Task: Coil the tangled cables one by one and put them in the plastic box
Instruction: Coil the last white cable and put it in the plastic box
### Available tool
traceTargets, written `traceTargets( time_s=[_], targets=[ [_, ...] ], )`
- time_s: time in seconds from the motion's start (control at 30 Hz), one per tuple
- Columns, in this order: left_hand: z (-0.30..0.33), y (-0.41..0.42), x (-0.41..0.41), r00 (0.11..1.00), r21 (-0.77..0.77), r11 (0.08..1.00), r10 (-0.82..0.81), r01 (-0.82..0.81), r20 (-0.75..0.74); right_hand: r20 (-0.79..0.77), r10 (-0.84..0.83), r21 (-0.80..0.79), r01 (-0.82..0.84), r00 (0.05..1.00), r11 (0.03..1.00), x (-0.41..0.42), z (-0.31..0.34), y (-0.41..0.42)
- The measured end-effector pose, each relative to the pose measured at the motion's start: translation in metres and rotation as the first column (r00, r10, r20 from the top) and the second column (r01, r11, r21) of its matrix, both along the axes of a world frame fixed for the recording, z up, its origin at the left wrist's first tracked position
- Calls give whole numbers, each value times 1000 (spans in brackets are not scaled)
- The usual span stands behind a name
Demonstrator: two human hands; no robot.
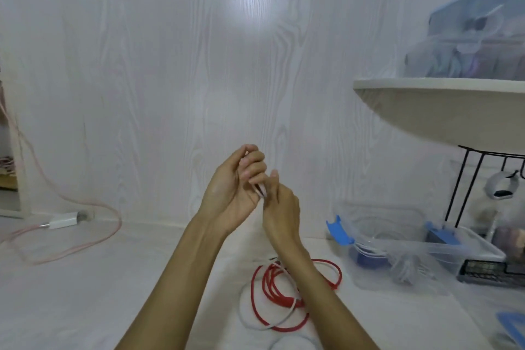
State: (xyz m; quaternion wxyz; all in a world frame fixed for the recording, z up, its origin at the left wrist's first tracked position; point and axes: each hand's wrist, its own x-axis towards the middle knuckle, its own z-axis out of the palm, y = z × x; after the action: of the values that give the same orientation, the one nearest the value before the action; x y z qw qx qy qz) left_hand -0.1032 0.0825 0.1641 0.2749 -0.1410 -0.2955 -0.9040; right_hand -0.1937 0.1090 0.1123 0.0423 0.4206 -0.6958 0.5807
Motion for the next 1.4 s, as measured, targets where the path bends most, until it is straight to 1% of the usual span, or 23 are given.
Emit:
traceTargets(
  time_s=[0.07, 0.13, 0.2, 0.3, 0.37, 0.4, 0.47, 0.5, 0.53, 0.57, 0.63, 0.73, 0.77, 0.83, 0.9, 0.97, 1.03, 1.07, 1.13, 1.2, 1.23, 1.33, 1.4],
  targets=[
    [-3, -17, -10, 971, 54, 970, 235, -237, 30, 24, 95, 127, -97, 995, 987, 1, -9, -9],
    [-12, -33, -13, 899, 63, 897, 435, -438, 60, 124, 243, 258, -268, 962, 928, 1, -13, -11],
    [-22, -45, -12, 800, 41, 800, 593, -598, 96, 284, 378, 304, -456, 881, 836, 0, -10, -7],
    [-38, -59, -11, 669, -91, 677, 735, -730, 109, 494, 515, 282, -689, 701, 667, -5, -6, 4],
    [-46, -68, -12, 574, -231, 584, 811, -778, 117, 570, 573, 289, -796, 589, 531, -6, -4, 13],
    [-49, -72, -13, 489, -348, 494, 865, -797, 110, 582, 584, 327, -820, 566, 469, -7, -3, 16],
    [-57, -80, -13, 308, -630, 261, 951, -731, 38, 518, 602, 466, -790, 608, 398, -11, 1, 23],
    [-60, -84, -12, 269, -754, 182, 963, -631, 8, 461, 611, 533, -752, 643, 389, -15, 5, 27],
    [-63, -87, -9, 283, -856, 163, 959, -491, 20, 408, 613, 580, -711, 676, 398, -19, 8, 30],
    [-66, -88, -6, 329, -926, 189, 941, -327, 76, 358, 606, 611, -669, 710, 424, -23, 11, 34],
    [-71, -87, -2, 429, -965, 262, 872, -4, 235, 217, 587, 659, -561, 780, 502, -31, 17, 41],
    [-70, -73, -5, 521, -918, 228, 768, 323, 374, -37, 520, 666, -367, 853, 650, -44, 22, 50],
    [-69, -69, -7, 565, -900, 242, 711, 364, 419, -92, 495, 632, -334, 864, 699, -50, 23, 53],
    [-65, -64, -6, 674, -857, 350, 530, 379, 515, -104, 470, 532, -350, 877, 771, -62, 25, 61],
    [-62, -61, -3, 746, -801, 406, 331, 440, 578, -63, 497, 468, -414, 865, 781, -71, 26, 69],
    [-61, -56, -2, 733, -731, 389, 175, 561, 657, -120, 506, 461, -403, 854, 791, -73, 25, 71],
    [-59, -50, -3, 721, -671, 372, 8, 641, 693, -283, 440, 352, -334, 853, 874, -67, 24, 66],
    [-57, -48, -3, 730, -650, 377, -117, 660, 673, -345, 392, 247, -320, 853, 915, -62, 23, 62],
    [-56, -48, -1, 739, -642, 367, -373, 673, 561, -360, 376, 71, -377, 854, 923, -50, 20, 53],
    [-55, -49, 1, 724, -650, 366, -525, 666, 447, -307, 394, -21, -420, 867, 907, -44, 19, 43],
    [-54, -50, 2, 731, -642, 400, -554, 654, 399, -281, 364, -49, -392, 888, 918, -42, 16, 36],
    [-49, -47, 2, 806, -552, 603, -531, 577, 262, -221, 125, -100, -150, 967, 984, -29, 4, 15],
    [-41, -40, 0, 866, -406, 768, -475, 495, 159, -39, 82, -162, -87, 996, 983, -18, -3, 3]
  ],
)
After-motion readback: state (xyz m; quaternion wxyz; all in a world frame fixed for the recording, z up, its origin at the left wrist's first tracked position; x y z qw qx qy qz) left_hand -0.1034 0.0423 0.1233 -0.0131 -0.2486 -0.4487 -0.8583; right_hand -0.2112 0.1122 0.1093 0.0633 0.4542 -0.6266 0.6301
